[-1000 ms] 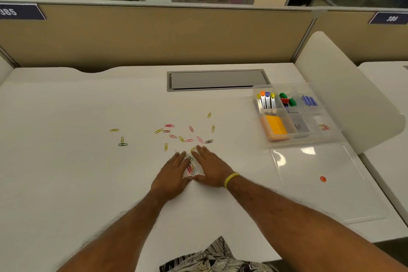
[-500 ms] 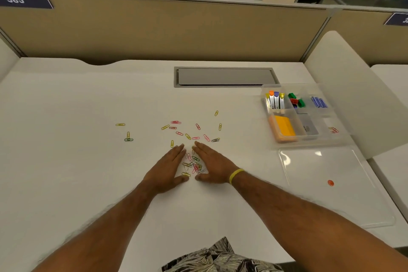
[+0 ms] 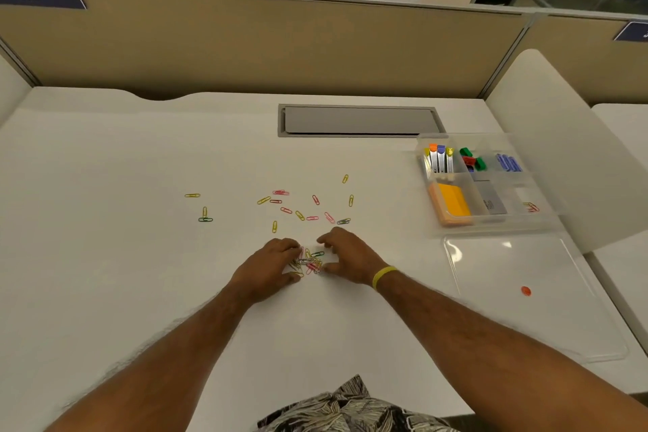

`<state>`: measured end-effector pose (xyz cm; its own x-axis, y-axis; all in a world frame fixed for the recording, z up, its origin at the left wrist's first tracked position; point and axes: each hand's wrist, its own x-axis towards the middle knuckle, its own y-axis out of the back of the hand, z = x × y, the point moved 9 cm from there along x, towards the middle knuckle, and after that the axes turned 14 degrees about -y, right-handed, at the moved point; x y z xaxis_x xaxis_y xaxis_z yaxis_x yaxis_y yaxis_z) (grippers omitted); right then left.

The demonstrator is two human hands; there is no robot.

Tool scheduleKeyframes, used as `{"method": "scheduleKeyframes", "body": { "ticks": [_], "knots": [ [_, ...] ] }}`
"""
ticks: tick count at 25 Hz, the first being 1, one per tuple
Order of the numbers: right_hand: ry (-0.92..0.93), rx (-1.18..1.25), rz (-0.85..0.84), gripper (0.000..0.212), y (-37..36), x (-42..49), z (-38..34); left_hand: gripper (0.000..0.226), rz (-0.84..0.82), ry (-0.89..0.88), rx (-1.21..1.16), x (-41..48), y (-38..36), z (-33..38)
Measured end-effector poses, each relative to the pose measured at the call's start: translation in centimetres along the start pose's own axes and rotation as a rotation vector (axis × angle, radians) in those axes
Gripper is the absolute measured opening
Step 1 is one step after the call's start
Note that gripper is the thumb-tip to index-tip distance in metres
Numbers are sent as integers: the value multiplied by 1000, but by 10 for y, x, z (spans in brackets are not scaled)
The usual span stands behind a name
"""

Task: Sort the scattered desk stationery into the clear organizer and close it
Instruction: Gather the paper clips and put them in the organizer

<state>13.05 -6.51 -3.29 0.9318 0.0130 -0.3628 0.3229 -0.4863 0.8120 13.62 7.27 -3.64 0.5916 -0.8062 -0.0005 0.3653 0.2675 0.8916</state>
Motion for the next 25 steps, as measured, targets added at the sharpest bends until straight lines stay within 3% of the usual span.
{"method": "scheduleKeyframes", "body": {
  "ticks": [4, 8, 11, 15, 17, 25],
  "knots": [
    [-132, 71, -51, 58, -13, 2, 1, 45, 28, 3, -26, 6, 3, 3],
    [-98, 253, 40, 38, -6, 2, -15, 36, 109, 38, -99, 8, 9, 5],
    [-32, 244, 106, 31, 4, 2, -15, 44, 151, 45, -99, 1, 13, -4],
    [76, -108, -46, 64, -8, -1, -28, 63, 66, 47, 16, -2, 8, -8],
    [105, -219, -117, 73, -21, -3, -35, 61, 55, 83, 37, -1, 3, -6],
    [193, -292, 117, 25, -27, -6, -41, 28, 114, 196, 5, 3, -2, -8]
  ]
}}
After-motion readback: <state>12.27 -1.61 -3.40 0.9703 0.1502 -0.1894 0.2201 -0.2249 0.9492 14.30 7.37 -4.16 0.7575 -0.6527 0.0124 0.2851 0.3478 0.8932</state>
